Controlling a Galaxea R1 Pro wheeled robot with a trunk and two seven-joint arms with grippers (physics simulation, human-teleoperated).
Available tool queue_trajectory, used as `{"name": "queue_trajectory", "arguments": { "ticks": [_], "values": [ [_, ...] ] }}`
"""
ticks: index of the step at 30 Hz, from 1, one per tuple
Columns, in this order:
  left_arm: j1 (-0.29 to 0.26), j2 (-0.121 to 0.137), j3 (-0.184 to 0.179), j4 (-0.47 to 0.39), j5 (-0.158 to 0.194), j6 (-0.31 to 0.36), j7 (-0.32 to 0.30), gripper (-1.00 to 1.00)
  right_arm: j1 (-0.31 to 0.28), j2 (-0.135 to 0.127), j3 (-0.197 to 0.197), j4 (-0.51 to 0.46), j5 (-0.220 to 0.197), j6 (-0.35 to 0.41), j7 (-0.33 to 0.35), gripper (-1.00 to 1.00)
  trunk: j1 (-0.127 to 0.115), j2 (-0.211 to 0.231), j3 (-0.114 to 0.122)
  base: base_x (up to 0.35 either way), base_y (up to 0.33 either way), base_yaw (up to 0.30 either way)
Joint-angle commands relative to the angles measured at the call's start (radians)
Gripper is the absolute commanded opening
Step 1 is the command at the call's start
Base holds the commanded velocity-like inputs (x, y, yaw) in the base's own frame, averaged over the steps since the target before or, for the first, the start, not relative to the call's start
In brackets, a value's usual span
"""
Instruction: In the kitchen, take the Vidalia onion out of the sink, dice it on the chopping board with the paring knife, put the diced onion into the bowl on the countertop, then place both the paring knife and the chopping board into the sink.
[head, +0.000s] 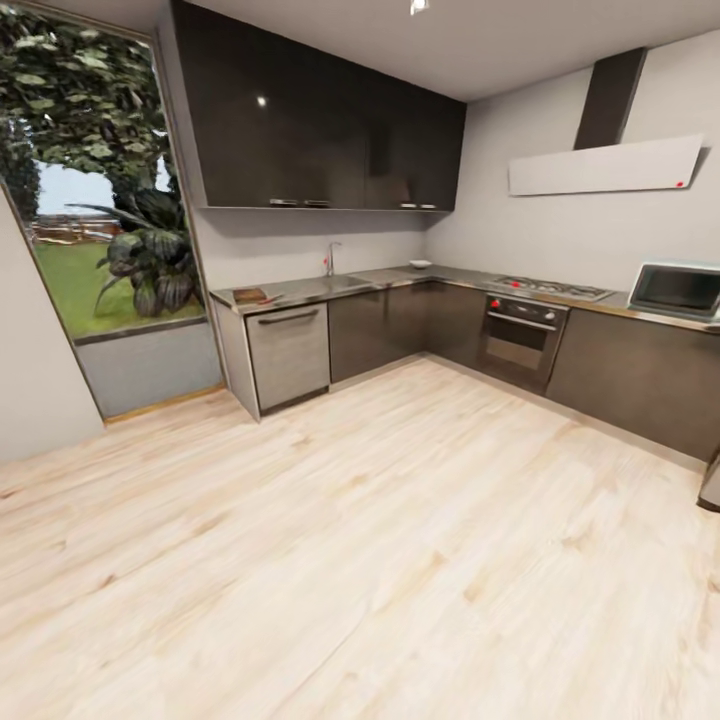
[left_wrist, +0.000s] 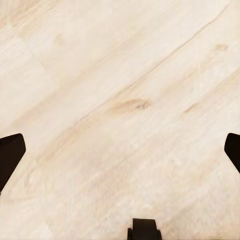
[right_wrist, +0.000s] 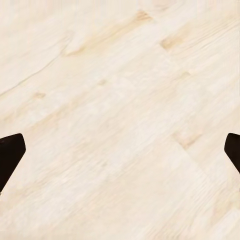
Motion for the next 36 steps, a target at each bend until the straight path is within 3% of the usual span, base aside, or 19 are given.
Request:
{"name": "queue_trajectory", "arguments": {
  "ticks": [1,36],
  "values": [
    [0.0,0.0,0.001,-0.001,0.001,-0.002,0.0,1.0,0.0,0.0,0.001,0.0,0.001,-0.002,-0.001,1.0,0.001,0.0,-0.001,0.319,0.0,0.0],
    [0.0,-0.004,0.001,0.007,0.001,-0.002,0.0,1.0,0.0,0.0,-0.001,0.0,0.001,-0.002,-0.001,1.0,0.001,0.0,-0.001,0.319,0.0,0.0]
  ]
}}
